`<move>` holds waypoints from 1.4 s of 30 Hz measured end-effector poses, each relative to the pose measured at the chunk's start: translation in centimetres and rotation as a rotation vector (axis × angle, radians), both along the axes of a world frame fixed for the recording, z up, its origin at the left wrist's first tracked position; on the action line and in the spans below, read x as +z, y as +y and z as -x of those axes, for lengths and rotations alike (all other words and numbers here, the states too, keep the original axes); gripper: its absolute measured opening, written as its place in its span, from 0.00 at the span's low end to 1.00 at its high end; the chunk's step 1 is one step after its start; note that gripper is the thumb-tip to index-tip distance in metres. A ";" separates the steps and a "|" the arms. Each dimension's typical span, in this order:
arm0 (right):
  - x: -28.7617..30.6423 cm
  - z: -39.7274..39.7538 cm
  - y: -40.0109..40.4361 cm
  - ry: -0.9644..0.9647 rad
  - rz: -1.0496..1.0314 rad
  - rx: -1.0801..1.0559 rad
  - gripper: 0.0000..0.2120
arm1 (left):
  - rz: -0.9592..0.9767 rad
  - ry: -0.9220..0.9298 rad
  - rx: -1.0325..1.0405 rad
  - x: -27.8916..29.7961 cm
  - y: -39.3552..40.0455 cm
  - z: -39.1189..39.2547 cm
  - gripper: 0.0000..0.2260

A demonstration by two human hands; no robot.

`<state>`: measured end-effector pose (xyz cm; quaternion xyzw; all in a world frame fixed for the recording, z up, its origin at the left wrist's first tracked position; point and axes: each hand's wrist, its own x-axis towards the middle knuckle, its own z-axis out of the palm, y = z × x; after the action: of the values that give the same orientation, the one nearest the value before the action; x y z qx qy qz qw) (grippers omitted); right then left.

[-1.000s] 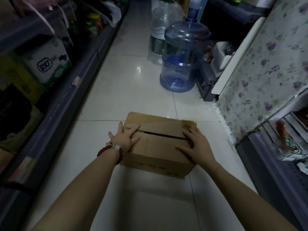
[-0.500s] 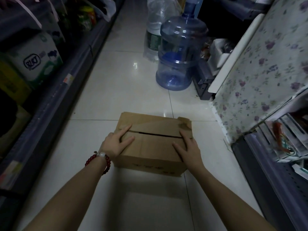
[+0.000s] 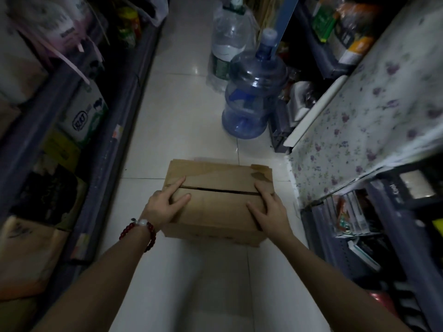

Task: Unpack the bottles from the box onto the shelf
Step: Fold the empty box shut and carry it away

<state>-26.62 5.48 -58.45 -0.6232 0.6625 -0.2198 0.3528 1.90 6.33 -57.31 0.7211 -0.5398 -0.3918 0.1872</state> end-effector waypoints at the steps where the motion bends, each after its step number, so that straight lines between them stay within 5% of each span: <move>1: 2.5 0.0 0.0 0.008 -0.002 0.006 0.28 | 0.002 0.000 0.002 2.1 0.1 -0.1 0.25; 15: 38.3 -3.1 -0.7 0.024 0.086 0.054 0.27 | 0.106 0.035 0.014 35.8 0.6 -4.4 0.23; 21: 49.1 -5.3 -0.7 0.021 0.147 0.045 0.26 | 0.171 0.038 -0.015 46.1 0.7 -6.9 0.21; 30: 55.5 -8.2 -1.1 0.069 0.151 0.049 0.27 | 0.215 0.012 -0.036 53.8 0.6 -9.9 0.22; 42: 56.1 -10.5 -9.0 0.029 0.136 0.035 0.27 | 0.180 0.023 -0.055 54.8 -8.0 -12.2 0.23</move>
<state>-16.16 -3.51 -2.31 -0.6603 0.6401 -0.2491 0.3037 14.08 -1.62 -2.49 0.6817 -0.5904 -0.3550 0.2464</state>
